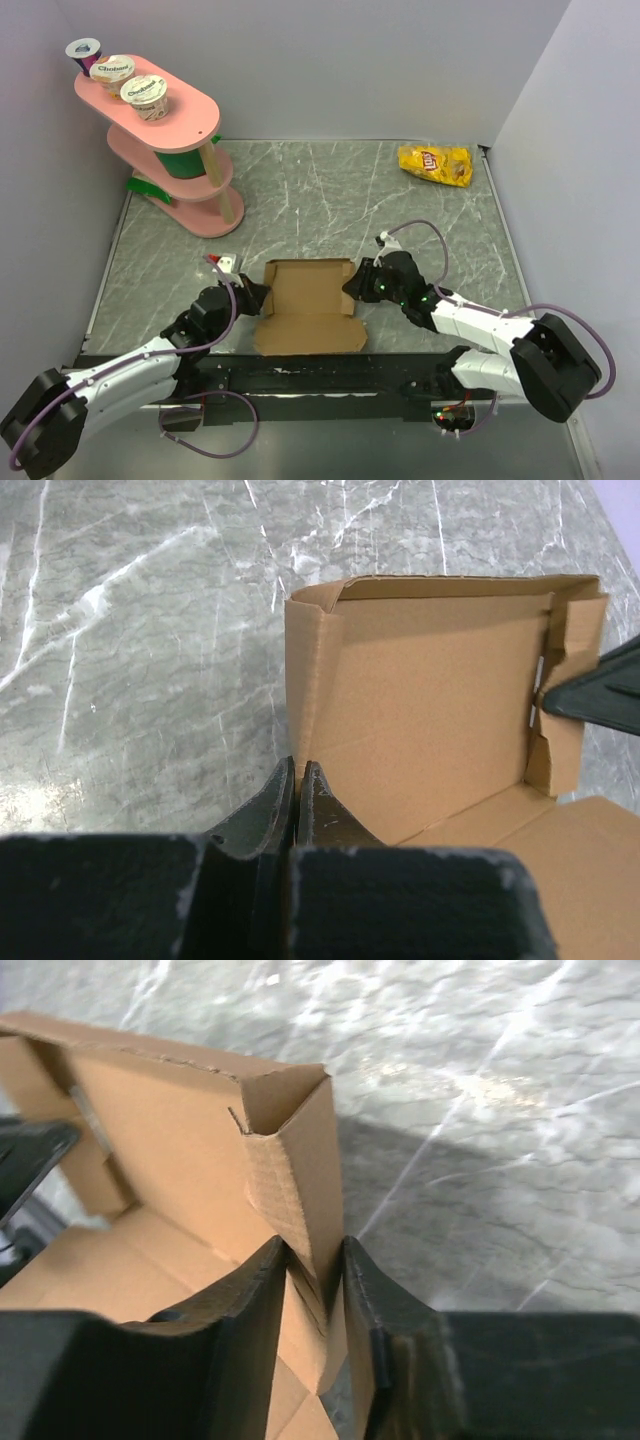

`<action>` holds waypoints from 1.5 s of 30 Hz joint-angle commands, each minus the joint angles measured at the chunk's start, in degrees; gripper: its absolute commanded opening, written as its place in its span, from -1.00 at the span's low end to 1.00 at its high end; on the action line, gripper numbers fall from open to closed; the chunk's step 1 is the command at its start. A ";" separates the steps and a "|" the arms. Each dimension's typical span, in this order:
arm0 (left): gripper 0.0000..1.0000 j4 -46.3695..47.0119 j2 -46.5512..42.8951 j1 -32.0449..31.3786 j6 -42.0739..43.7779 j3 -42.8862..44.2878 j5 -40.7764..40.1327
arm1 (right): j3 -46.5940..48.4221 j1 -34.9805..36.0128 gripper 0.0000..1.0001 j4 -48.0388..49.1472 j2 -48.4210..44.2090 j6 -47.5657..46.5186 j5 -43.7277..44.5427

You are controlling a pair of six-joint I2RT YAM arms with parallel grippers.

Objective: Fold the paper box

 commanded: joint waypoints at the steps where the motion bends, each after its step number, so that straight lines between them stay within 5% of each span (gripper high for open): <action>1: -0.98 4.30 1.16 -1.50 0.75 0.85 -1.88 | 3.86 1.19 -0.35 -5.87 2.88 0.96 10.72; 15: -0.98 6.84 2.22 -8.09 3.03 0.59 -9.18 | 7.37 2.52 -0.97 -9.21 11.84 2.54 22.42; 30: -0.98 9.93 3.98 -12.40 10.07 1.56 -11.81 | 13.44 2.69 -1.00 -15.64 17.65 5.26 34.63; 39: -0.98 14.58 3.44 -18.46 22.27 4.89 -17.00 | 9.67 6.29 -1.00 -13.35 4.03 3.51 44.39; 45: -0.98 17.13 7.23 -29.79 24.92 7.08 -27.69 | 5.09 6.91 -1.00 -9.84 -1.68 4.91 47.12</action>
